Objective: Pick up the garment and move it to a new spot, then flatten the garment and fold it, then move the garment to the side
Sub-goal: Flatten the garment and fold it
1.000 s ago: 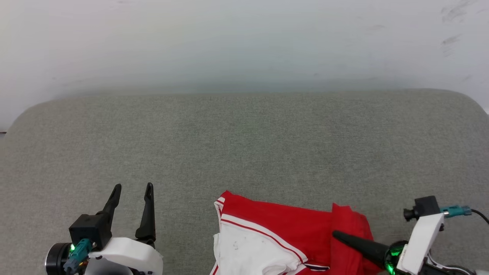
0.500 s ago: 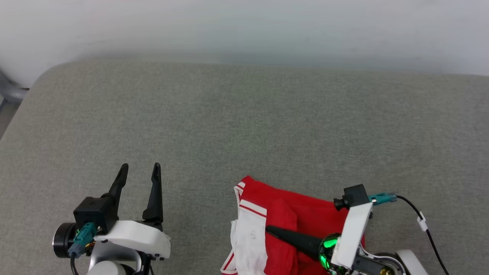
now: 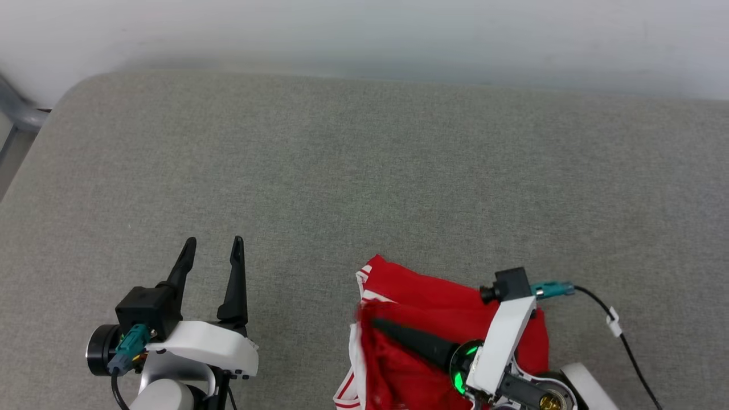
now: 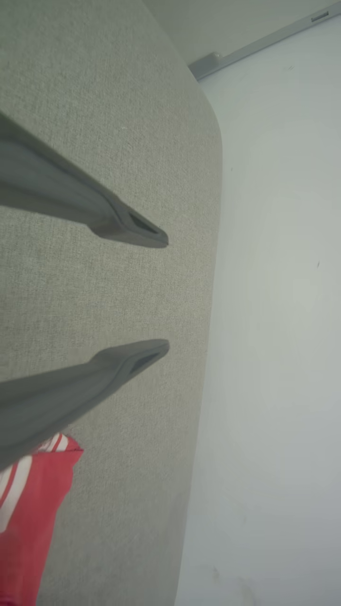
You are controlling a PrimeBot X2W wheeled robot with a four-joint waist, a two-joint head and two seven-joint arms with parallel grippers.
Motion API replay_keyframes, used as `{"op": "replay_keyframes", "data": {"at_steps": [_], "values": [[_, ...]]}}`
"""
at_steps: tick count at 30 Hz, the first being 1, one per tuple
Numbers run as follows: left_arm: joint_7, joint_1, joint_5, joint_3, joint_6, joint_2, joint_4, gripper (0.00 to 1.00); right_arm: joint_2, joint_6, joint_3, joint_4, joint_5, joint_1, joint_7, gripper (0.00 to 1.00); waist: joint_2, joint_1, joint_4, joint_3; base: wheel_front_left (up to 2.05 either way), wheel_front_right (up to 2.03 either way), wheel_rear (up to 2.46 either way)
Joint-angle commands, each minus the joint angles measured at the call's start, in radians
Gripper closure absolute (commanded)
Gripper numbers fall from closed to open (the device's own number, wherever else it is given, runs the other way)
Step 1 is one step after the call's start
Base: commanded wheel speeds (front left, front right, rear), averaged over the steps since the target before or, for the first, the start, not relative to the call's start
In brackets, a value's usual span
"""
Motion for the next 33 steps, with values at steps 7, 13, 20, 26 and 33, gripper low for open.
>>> {"op": "replay_keyframes", "data": {"at_steps": [7,13,20,26,33], "values": [[-0.009,0.016,0.001,0.001,-0.009,0.003,0.015,0.00,-0.071,0.000,-0.019,-0.134,-0.178,-0.016,-0.235,0.00,0.0000,-0.0001,-0.037,-0.054,0.00,0.00,0.00],[-0.012,0.029,0.004,0.002,-0.004,0.010,0.017,0.00,-0.131,0.000,-0.109,-0.129,-0.413,0.007,-0.436,0.00,0.0000,-0.0001,-0.065,-0.081,0.00,0.00,0.00],[-0.012,0.052,0.009,0.006,0.002,0.013,0.020,0.00,-0.125,0.000,-0.345,-0.123,-0.781,0.058,-0.588,0.00,0.0000,-0.0001,-0.110,-0.117,0.00,0.00,0.00],[-0.014,0.079,0.011,0.006,0.007,0.016,0.029,0.00,-0.076,0.000,-0.464,-0.211,-0.993,0.117,-0.613,0.00,0.0000,-0.0001,-0.139,-0.157,0.00,0.00,0.00],[-0.016,0.107,0.017,-0.001,0.005,0.014,0.039,0.00,-0.037,0.000,-0.468,-0.310,-1.126,0.203,-0.604,0.00,0.0000,-0.0001,-0.147,-0.188,0.00,0.00,0.00]]}}
